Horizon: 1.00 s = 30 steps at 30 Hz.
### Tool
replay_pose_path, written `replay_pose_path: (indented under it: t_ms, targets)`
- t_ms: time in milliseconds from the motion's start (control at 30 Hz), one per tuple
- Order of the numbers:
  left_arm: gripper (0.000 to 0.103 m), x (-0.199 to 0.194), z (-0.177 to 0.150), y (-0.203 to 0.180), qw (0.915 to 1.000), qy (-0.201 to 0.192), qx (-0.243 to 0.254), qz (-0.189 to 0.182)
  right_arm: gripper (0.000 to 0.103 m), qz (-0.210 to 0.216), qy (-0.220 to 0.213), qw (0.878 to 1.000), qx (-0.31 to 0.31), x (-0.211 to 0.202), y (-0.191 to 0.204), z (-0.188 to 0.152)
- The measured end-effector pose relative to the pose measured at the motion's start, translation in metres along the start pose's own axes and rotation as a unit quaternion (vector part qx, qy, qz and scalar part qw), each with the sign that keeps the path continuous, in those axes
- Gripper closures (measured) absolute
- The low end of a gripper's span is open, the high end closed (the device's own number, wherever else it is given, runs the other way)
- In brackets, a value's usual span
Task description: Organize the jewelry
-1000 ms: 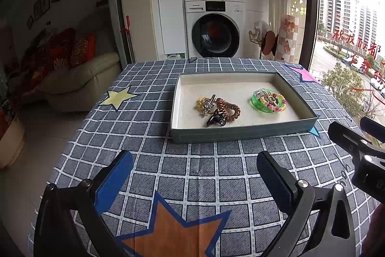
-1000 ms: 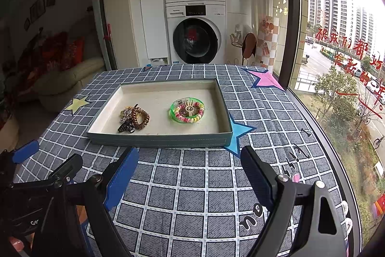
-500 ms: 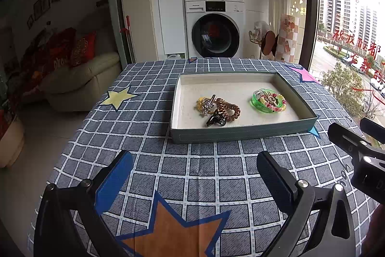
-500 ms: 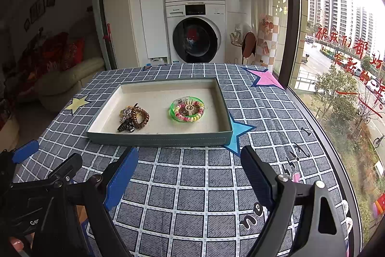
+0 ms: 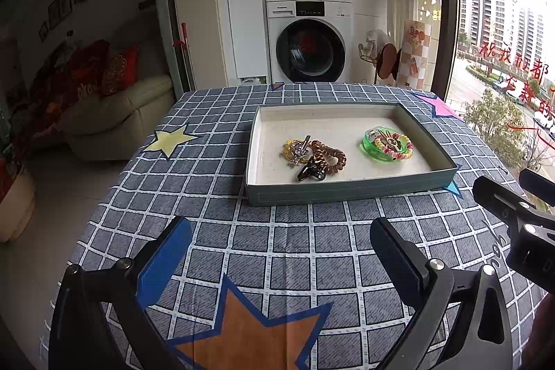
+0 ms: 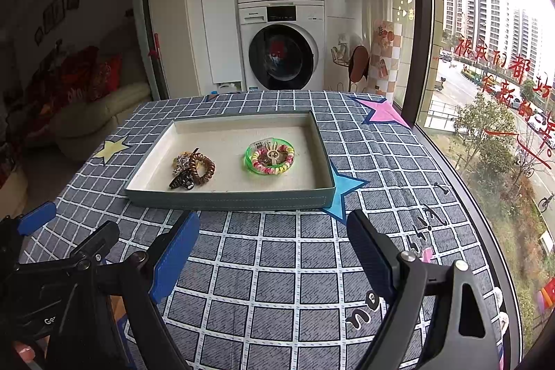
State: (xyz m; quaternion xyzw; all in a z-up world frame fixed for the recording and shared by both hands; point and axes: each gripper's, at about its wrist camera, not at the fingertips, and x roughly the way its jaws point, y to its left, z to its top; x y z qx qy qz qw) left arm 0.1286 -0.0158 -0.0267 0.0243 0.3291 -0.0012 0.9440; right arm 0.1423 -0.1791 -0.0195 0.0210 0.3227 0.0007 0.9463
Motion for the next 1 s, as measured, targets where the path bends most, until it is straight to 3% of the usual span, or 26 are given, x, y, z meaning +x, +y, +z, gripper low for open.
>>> replay_pose_path:
  t_ms: [1000]
  targets:
    - [0.0, 0.0013, -0.0012, 0.0004, 1.0, 0.003, -0.002, -0.008, 0.014, 0.001, 0.003, 1.0, 0.0, -0.0002, -0.0005, -0.0041]
